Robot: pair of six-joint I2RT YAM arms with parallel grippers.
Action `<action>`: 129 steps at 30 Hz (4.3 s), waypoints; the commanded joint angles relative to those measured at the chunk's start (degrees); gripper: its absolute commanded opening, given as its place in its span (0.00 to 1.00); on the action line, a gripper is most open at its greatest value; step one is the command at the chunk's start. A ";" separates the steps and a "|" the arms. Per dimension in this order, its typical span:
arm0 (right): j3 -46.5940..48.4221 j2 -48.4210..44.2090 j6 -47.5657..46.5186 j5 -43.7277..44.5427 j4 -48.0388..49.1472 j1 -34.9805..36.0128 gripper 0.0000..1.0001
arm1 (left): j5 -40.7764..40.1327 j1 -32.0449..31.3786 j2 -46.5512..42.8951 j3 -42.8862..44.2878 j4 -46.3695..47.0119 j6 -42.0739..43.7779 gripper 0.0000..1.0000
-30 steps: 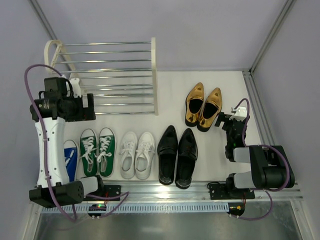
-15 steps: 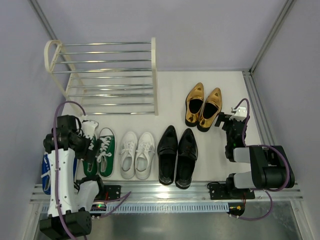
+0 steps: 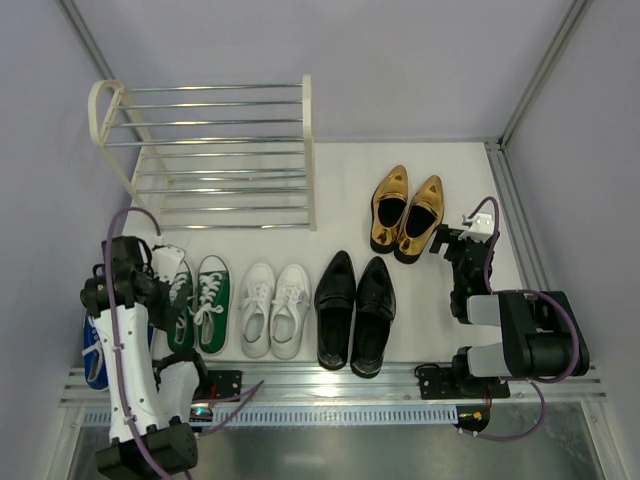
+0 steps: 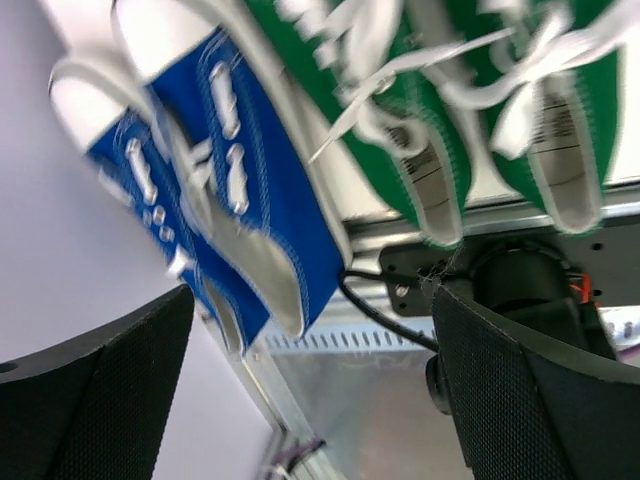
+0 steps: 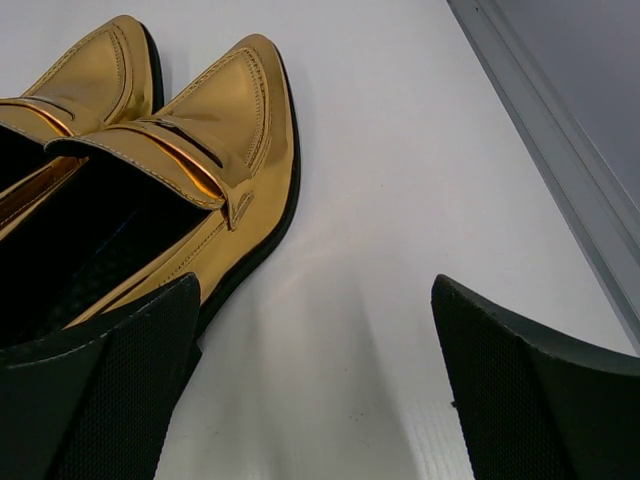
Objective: Place and organize the shoes onto the shoe shelf
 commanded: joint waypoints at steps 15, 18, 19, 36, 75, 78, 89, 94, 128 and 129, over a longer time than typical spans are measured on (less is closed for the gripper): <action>0.27 -0.43 -0.34 -0.02 4.28 0.05 0.97 | 19.99 61.69 25.63 4.89 -4.83 31.58 1.00; 0.27 -0.43 -0.34 -0.02 4.37 0.05 0.97 | 20.16 63.55 19.05 -3.03 -2.71 37.48 1.00; 0.36 -0.43 -0.34 -0.02 4.37 0.05 0.97 | 20.51 63.64 15.98 -4.27 -2.45 38.36 1.00; 0.36 -0.43 -0.34 -0.11 4.37 0.05 0.97 | 32.55 64.43 24.58 -4.10 19.78 29.14 0.99; 0.36 -0.52 -0.34 -0.02 4.37 0.05 0.97 | 36.60 63.20 33.96 -16.85 32.36 35.38 0.38; 0.36 -0.43 -0.34 -0.20 4.37 0.05 0.97 | 34.76 63.20 36.86 -16.76 31.40 36.70 0.46; 0.36 -0.43 -0.34 -0.11 4.37 0.05 0.97 | 37.82 63.11 32.92 -8.00 18.87 36.61 0.00; 0.36 -0.43 -0.34 -0.11 4.37 0.05 0.97 | 42.57 58.82 24.24 -1.56 8.03 35.47 0.00; 0.36 -0.43 -0.34 -0.11 4.37 0.05 0.97 | 19.20 0.63 21.57 5.30 39.82 -32.81 0.00; 0.36 -0.43 -0.34 -0.11 4.37 0.05 0.97 | 18.59 -1.03 22.19 4.69 41.22 -34.39 0.00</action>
